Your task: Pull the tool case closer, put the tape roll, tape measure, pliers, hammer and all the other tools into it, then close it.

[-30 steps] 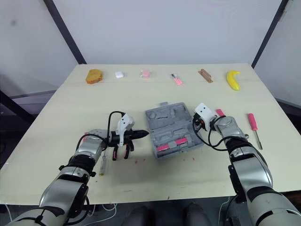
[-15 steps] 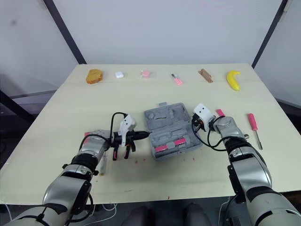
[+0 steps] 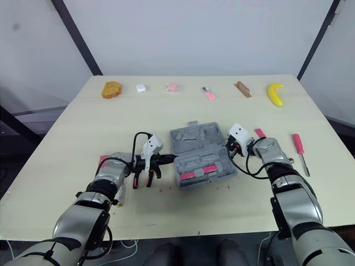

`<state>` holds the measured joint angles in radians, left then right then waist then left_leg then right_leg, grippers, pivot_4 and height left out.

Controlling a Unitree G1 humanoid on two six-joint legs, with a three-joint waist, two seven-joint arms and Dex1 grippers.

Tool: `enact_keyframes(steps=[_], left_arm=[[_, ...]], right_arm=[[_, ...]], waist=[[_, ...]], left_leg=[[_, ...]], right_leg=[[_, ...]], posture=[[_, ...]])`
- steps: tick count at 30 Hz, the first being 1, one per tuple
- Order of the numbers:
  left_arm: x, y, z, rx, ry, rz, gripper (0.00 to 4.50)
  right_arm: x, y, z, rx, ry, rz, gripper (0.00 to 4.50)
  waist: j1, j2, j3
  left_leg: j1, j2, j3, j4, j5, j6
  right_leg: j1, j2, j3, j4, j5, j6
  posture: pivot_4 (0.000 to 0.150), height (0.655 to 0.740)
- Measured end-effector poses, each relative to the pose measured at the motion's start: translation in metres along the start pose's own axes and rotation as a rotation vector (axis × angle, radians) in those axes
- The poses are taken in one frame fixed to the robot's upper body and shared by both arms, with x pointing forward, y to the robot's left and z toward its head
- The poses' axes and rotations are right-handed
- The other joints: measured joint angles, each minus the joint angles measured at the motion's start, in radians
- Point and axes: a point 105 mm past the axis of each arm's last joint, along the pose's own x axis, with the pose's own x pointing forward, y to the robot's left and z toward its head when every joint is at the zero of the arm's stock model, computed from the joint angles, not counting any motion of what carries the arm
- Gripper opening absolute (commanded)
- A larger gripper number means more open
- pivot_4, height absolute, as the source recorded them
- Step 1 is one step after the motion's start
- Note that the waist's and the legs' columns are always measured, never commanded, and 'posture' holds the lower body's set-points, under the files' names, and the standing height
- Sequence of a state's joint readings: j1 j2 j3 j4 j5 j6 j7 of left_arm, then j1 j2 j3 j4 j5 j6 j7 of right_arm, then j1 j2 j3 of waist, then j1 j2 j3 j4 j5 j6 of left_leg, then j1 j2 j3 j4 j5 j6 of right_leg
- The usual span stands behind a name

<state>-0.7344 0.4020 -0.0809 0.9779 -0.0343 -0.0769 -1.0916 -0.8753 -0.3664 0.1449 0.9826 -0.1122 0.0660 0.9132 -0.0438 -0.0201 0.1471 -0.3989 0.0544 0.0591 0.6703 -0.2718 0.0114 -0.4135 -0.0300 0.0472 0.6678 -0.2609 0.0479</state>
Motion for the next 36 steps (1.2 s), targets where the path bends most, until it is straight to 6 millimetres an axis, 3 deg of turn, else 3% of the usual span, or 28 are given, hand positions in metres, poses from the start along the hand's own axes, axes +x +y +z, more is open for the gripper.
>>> enact_keyframes(steps=[13, 21, 31, 36], left_arm=[[-0.006, -0.012, -0.005, 0.008, 0.026, -0.09, 0.0], [-0.012, -0.045, -0.015, 0.001, 0.069, -0.219, 0.0], [-0.028, -0.062, -0.024, 0.012, 0.113, -0.221, 0.0], [-0.032, -0.068, -0.027, 0.01, 0.125, -0.232, 0.0]], right_arm=[[-0.014, 0.023, -0.014, 0.035, 0.004, 0.121, 0.04], [-0.042, 0.054, -0.037, 0.146, 0.032, 0.202, 0.04], [-0.056, 0.093, -0.046, 0.224, 0.043, 0.242, 0.04], [-0.06, 0.099, -0.044, 0.227, 0.041, 0.239, 0.04]], waist=[[0.003, 0.0, 0.0], [0.007, 0.0, 0.0], [0.01, 0.0, 0.0], [0.013, 0.0, 0.0]], left_leg=[[0.0, 0.0, -0.001, 0.0, -0.001, 0.001], [-0.001, 0.0, -0.002, 0.0, -0.002, 0.004], [0.0, 0.0, -0.003, 0.001, -0.003, 0.004], [0.0, 0.0, -0.003, 0.002, -0.003, 0.004]], right_leg=[[0.0, 0.0, -0.001, 0.0, 0.0, 0.0], [0.0, 0.0, -0.001, 0.0, 0.0, 0.0], [0.0, 0.001, -0.001, 0.001, 0.0, 0.0], [0.001, 0.001, -0.001, 0.001, 0.0, 0.0]], posture=[[0.15, 0.74], [0.15, 0.74], [0.15, 0.74], [0.15, 0.74]])
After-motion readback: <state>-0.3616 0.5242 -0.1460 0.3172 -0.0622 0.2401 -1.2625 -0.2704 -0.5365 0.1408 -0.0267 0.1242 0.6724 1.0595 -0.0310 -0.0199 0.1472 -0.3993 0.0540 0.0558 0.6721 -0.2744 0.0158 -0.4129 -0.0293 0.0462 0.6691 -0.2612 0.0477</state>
